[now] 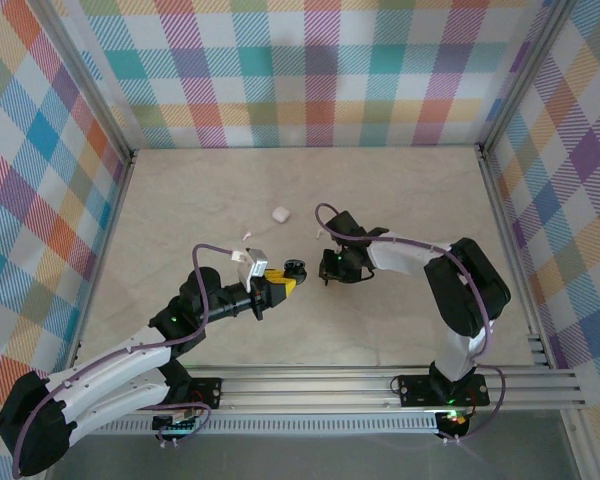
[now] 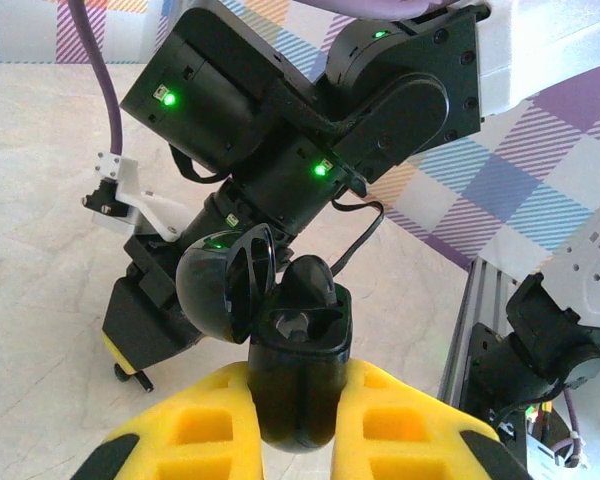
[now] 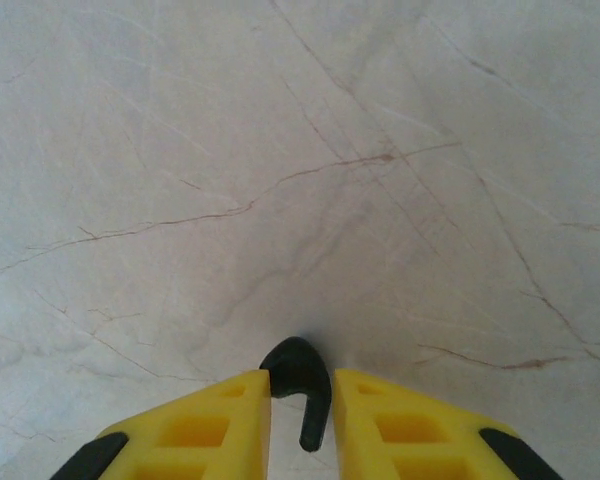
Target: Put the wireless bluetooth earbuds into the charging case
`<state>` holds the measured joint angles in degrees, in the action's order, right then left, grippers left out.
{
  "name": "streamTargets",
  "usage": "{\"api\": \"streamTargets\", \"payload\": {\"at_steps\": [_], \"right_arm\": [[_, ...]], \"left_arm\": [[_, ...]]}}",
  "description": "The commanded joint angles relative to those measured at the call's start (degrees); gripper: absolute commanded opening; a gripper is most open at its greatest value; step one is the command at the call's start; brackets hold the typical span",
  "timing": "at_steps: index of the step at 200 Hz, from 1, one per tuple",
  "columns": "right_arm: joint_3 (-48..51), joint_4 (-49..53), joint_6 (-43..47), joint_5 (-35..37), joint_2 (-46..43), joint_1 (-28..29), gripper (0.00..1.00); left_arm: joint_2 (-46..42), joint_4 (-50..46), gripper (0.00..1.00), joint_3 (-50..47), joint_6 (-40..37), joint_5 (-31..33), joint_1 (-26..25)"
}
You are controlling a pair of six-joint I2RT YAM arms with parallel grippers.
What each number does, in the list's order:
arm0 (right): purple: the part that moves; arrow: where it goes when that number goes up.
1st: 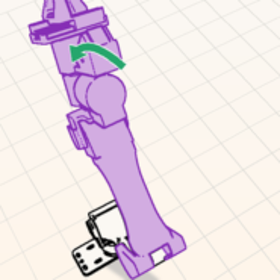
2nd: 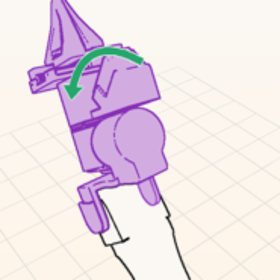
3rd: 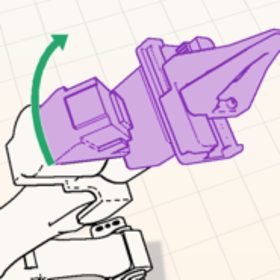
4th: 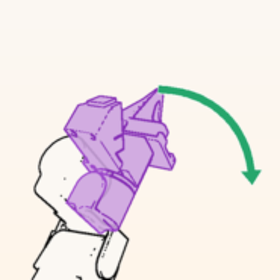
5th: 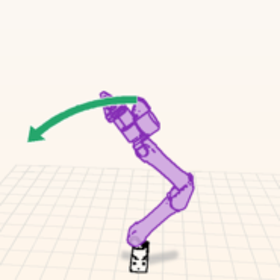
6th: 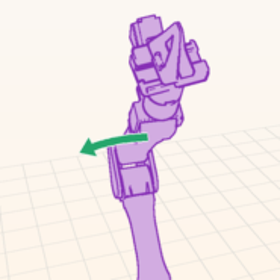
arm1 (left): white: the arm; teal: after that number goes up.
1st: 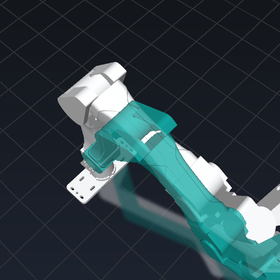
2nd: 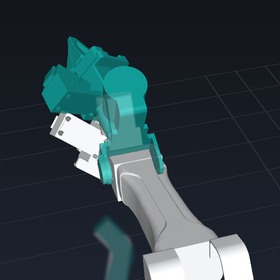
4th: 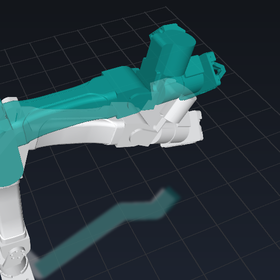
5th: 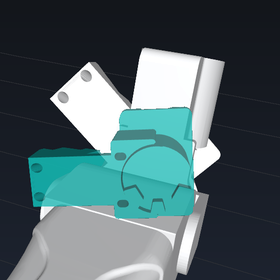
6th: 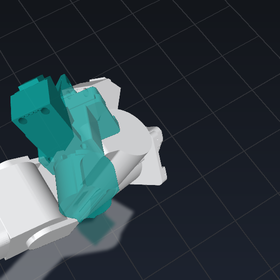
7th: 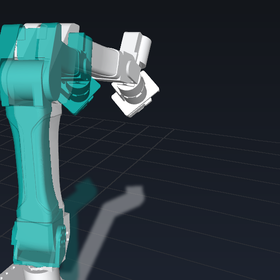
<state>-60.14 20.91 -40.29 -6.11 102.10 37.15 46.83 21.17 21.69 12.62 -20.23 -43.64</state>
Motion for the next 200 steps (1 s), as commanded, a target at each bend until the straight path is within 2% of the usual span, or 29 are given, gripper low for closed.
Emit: {"api": "streamTargets", "payload": {"at_steps": [1,45,124,170,200], "right_arm": [[-0.68,1.35,-0.66,-0.04,2.44,0.2,0.24],[-1.1,1.42,-0.49,-0.3,3.72,0.45,0.23],[-1.25,2.25,0.77,-0.35,2.98,0.56,0.12],[1.03,-1.77,3.73,-1.93,-0.95,0.56,0.1],[3.04,-6.4,7.15,-3.61,-4.91,0.53,0.08]], "left_arm": [[-0.33,1.38,0.0,2.31,0.3,0.54,-0.98],[-0.26,1.16,0.0,2.4,0.3,0.8,-1.27],[0.1,0.71,0.0,2.38,0.3,1.19,-1.51],[-1.65,-1.39,0.0,1.93,-1.64,2.01,-1.45],[-5.03,1.29,0.0,-0.52,-4.01,1.23,-1.51]]}}
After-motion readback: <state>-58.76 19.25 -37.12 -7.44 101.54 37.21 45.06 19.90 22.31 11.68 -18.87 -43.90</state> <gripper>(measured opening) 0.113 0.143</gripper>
